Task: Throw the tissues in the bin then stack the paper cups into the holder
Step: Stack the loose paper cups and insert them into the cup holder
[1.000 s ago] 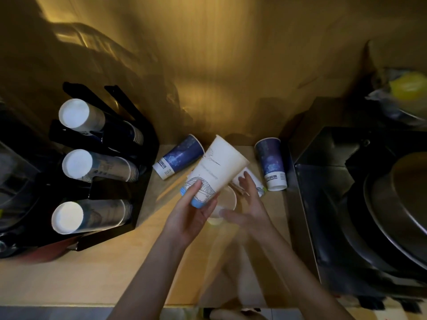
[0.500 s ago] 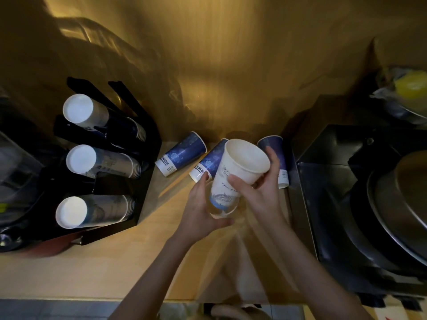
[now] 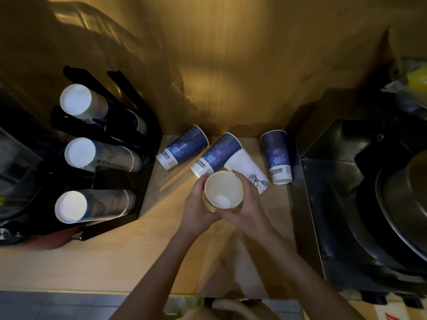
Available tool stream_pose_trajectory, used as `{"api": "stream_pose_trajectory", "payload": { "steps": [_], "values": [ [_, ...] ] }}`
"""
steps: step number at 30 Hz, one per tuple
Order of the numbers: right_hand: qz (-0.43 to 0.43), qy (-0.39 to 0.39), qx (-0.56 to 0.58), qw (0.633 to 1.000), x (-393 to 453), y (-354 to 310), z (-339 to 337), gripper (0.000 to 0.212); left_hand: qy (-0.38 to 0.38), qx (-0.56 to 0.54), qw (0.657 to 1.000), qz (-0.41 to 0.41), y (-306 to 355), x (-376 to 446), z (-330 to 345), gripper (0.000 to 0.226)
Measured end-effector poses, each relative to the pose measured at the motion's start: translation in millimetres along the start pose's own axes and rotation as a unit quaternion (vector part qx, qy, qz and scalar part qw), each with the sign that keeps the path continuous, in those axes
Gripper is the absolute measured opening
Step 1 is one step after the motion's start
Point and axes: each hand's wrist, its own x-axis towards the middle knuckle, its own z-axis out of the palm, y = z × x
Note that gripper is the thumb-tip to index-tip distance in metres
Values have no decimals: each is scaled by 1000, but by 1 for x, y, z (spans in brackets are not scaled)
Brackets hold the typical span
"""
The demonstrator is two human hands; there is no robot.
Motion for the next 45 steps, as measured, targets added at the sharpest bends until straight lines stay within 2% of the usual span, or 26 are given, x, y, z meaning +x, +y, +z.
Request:
{"api": "stream_pose_trajectory", "payload": {
  "steps": [3, 6, 9, 11, 13, 15, 17, 19, 21, 25, 28, 31, 33, 35, 37, 39, 45],
  "values": [
    [-14, -26, -27, 999, -2, 8, -3, 100, -7, 9, 1000, 2, -1, -1, -1, 90],
    [-27, -49, -59, 997, -2, 12, -6, 89, -15, 27, 1000, 2, -4, -1, -1, 90],
    [25, -45, 20, 998, 11, 8, -17, 54, -24, 49, 998, -8, -6, 1, -2, 91],
    [51, 12, 78, 996, 27, 6, -24, 24, -30, 54, 998, -19, -6, 2, -3, 91],
    [49, 85, 0, 995, 47, 11, -28, 16, -36, 55, 997, -26, -7, 3, -4, 90],
    [63, 104, -116, 986, 67, 19, -29, 30, -44, 67, 996, -31, -8, 5, -5, 88],
    [97, 70, -200, 973, 82, 29, -25, 51, -52, 73, 995, -34, -7, 7, -6, 86],
    [135, 35, -252, 958, 88, 39, -20, 67, -58, 74, 995, -35, -8, 8, -6, 86],
    [167, 15, -258, 952, 87, 49, -15, 76, -62, 75, 995, -33, -8, 7, -7, 86],
    [215, 20, -141, 966, 81, 59, -16, 76, -69, 63, 995, -35, -7, 6, -7, 82],
    [209, 68, 14, 975, 74, 52, -25, 78, -75, 59, 995, -34, -7, 7, -7, 81],
    [202, 118, 194, 953, 62, 30, -34, 77, -83, 52, 994, -41, -8, 7, -7, 82],
    [162, 137, 276, 937, 55, 13, -42, 64, -89, 50, 994, -44, -8, 8, -7, 83],
    [118, 131, 332, 927, 47, -2, -49, 63, -94, 51, 993, -46, -9, 8, -7, 84],
    [86, 103, 347, 928, 37, -13, -50, 78, -96, 47, 993, -45, -9, 9, -7, 83],
    [72, 78, 317, 942, 29, -17, -42, 89, -97, 40, 993, -49, -9, 8, -7, 82],
    [67, 24, 174, 982, 9, -4, -7, 97, -94, 33, 993, -56, -10, 9, -6, 88]
  ]
}}
